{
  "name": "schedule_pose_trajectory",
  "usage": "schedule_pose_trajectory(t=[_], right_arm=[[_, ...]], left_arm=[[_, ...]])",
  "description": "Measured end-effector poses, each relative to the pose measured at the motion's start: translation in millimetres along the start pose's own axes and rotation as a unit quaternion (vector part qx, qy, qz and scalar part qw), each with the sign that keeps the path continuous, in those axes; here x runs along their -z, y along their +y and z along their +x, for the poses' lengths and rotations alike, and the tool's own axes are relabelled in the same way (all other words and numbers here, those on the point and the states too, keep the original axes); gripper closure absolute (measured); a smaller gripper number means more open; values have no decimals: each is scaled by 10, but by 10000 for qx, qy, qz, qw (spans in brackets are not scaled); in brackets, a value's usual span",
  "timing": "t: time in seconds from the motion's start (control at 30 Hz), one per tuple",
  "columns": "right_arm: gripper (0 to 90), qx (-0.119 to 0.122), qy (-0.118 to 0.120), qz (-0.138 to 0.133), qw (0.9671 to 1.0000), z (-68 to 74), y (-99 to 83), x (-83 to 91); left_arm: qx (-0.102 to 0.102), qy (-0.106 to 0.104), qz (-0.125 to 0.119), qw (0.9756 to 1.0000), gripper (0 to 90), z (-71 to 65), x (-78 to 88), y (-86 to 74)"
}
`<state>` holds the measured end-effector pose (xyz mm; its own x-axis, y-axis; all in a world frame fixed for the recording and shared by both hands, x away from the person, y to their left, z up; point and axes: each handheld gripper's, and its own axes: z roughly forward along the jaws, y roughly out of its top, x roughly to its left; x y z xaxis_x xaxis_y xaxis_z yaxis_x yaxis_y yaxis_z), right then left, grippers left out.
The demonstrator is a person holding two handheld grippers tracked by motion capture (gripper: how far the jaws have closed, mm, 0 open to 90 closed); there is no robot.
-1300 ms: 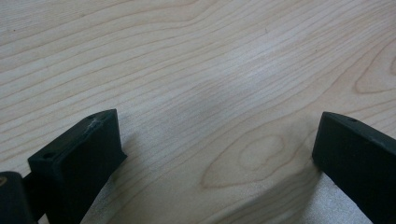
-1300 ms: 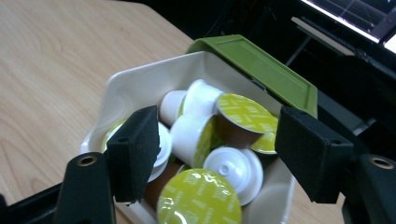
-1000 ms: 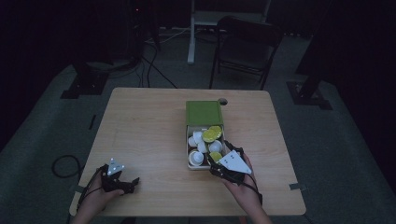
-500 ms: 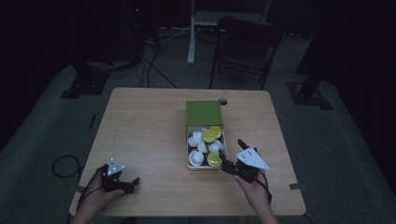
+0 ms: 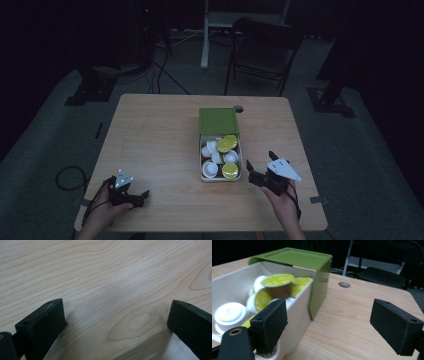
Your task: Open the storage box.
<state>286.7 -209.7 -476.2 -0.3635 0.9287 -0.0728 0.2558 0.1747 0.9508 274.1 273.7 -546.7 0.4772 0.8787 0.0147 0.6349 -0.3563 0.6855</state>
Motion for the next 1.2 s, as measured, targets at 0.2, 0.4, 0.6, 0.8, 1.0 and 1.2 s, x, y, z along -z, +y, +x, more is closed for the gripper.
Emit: schedule_pose_trajectory(t=[0.2, 0.4, 0.6, 0.8, 1.0, 1.2], right_arm=[[136, -129, -184, 143, 9996, -135, -94, 17], [134, -261, -327, 283, 9987, -262, -177, 25], [133, -378, -464, 483, 9970, -360, -284, 8], [130, -465, -489, 727, 9951, -455, -381, -5], [127, -683, -516, 1051, 9908, -584, -503, -48], [127, -724, -565, 1283, 9875, -669, -596, -72]], left_arm=[[1, 0, -1, 10000, 18, 0, 0, 0], [1, 1, -1, 10000, 17, 0, 0, 0], [1, 2, -2, 10000, 17, 0, 0, 0], [-1, 2, -2, 10000, 17, 0, 0, 0], [2, 3, -1, 10000, 18, -1, 0, 0], [0, 1, -2, 10000, 18, 0, 0, 0]])
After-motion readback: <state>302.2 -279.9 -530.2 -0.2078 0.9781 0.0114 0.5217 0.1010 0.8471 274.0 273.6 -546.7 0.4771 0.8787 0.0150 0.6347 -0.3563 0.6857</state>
